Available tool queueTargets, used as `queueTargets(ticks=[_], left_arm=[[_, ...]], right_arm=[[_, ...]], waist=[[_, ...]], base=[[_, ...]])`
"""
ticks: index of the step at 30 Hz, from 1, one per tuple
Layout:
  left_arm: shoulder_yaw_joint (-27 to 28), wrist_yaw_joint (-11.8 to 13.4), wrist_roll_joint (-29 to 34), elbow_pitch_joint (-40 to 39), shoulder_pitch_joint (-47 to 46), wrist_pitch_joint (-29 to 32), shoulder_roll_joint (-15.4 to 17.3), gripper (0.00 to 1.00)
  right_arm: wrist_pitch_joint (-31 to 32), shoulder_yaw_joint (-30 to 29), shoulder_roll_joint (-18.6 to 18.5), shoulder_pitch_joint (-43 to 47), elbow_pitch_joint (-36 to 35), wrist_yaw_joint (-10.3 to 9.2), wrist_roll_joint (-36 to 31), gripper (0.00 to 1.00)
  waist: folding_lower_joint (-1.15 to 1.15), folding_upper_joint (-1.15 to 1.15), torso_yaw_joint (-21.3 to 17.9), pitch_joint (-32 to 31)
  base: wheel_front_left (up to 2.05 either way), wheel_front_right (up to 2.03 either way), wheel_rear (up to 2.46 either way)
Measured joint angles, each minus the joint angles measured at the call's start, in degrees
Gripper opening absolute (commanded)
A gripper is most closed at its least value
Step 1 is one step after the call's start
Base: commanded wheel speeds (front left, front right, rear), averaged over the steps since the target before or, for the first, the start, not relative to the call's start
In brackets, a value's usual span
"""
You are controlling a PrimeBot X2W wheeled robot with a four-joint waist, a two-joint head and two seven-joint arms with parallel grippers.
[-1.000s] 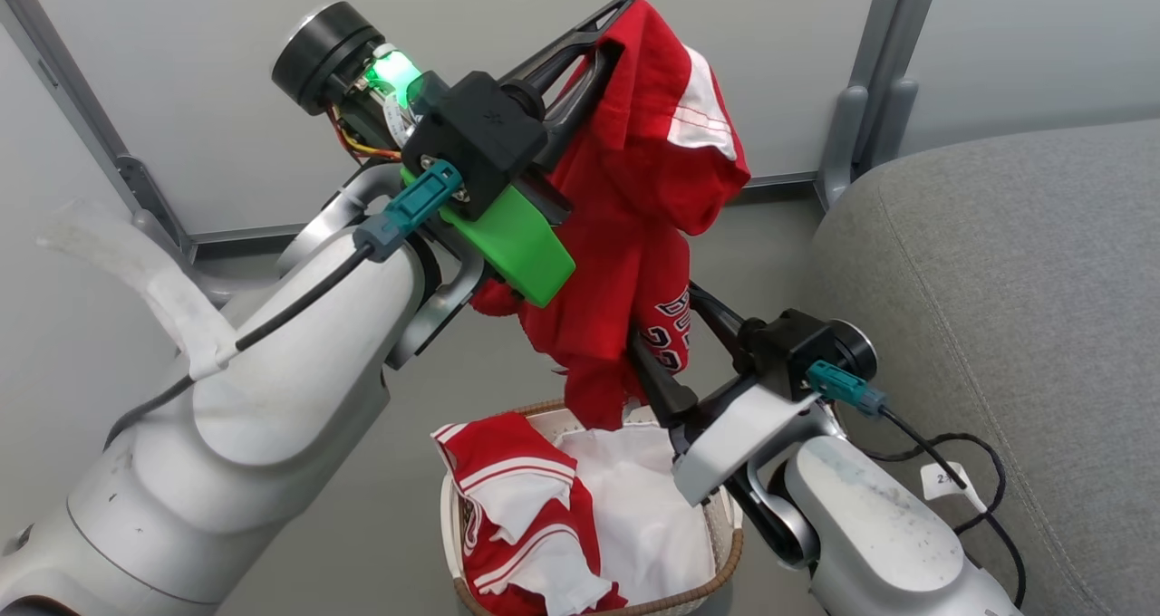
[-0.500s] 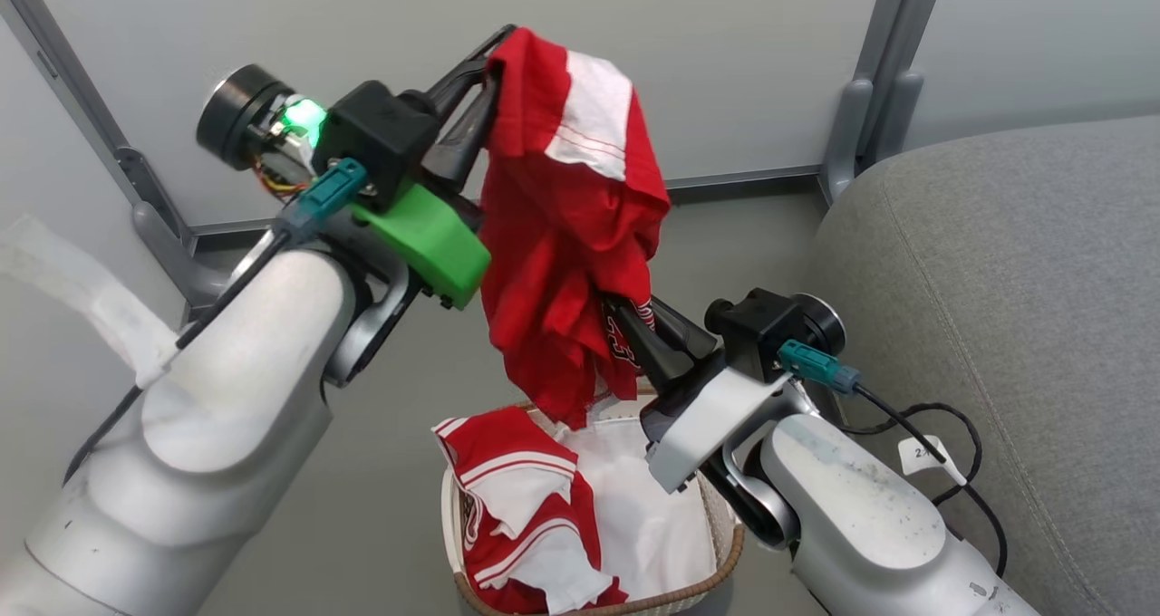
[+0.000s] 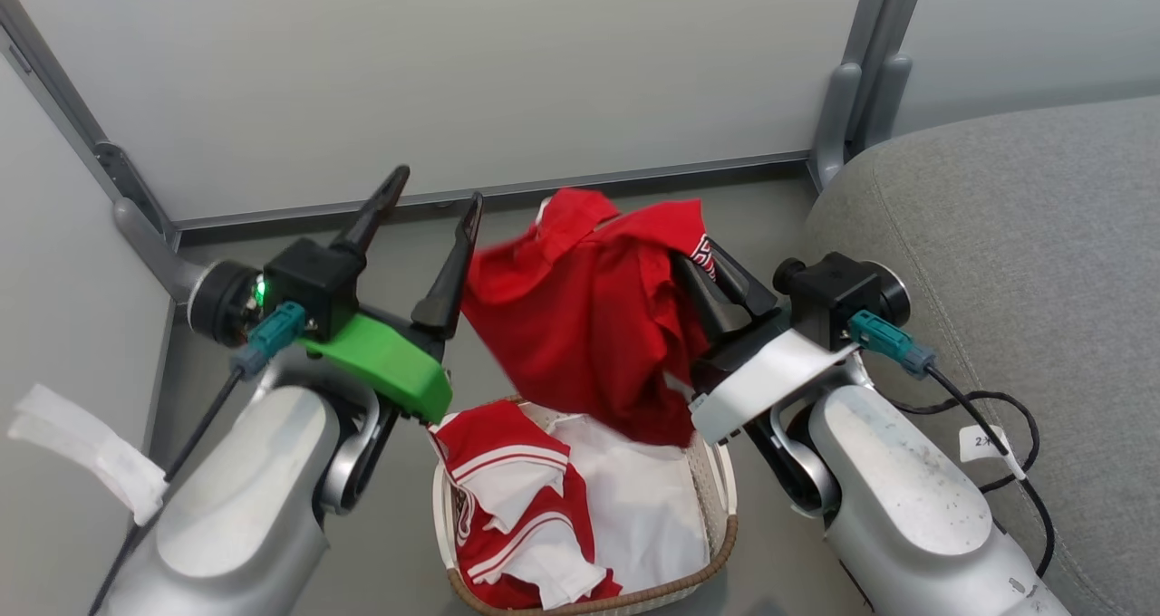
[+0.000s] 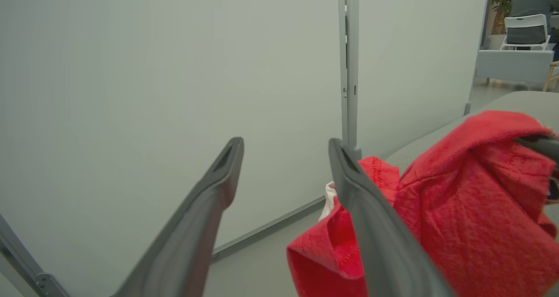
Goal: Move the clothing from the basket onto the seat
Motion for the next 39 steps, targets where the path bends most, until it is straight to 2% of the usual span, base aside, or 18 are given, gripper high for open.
queueTargets(ticks=[9, 16, 24, 30, 39], left_arm=[[0.1, 1.7, -2.1, -1.1, 9.7, -2.7, -2.1, 1.00], [0.2, 1.7, -2.7, -1.2, 14.6, -3.2, -3.6, 1.00], [0.7, 1.4, -1.5, -1.5, 16.2, -3.5, -4.7, 1.00], [0.9, 1.0, 0.2, -2.1, 16.7, -3.6, -4.9, 1.00], [1.3, 0.5, 2.9, -3.0, 16.5, -3.6, -5.3, 1.00]], right_arm=[[0.0, -5.5, 0.0, 2.0, -0.8, 0.00, -3.9, 0.00], [0.0, -8.1, 0.0, 2.6, -1.0, 0.00, -5.6, 0.00], [0.0, -9.6, 0.0, 2.8, -1.3, 0.00, -7.0, 0.00], [0.0, -11.7, 0.0, 3.3, -2.2, 0.00, -8.8, 0.00], [0.0, -16.2, -0.1, 4.7, -4.7, 0.00, -10.9, 0.00]], waist=[[0.00, 0.00, 0.2, 0.5], [0.00, 0.00, 0.0, 1.0], [0.00, 0.00, -0.9, 1.4], [0.00, 0.00, -3.5, 2.1], [0.00, 0.00, -11.3, 4.2]], base=[[0.00, 0.00, 0.00], [0.00, 0.00, 0.00], [0.00, 0.00, 0.00], [0.00, 0.00, 0.00], [0.00, 0.00, 0.00]])
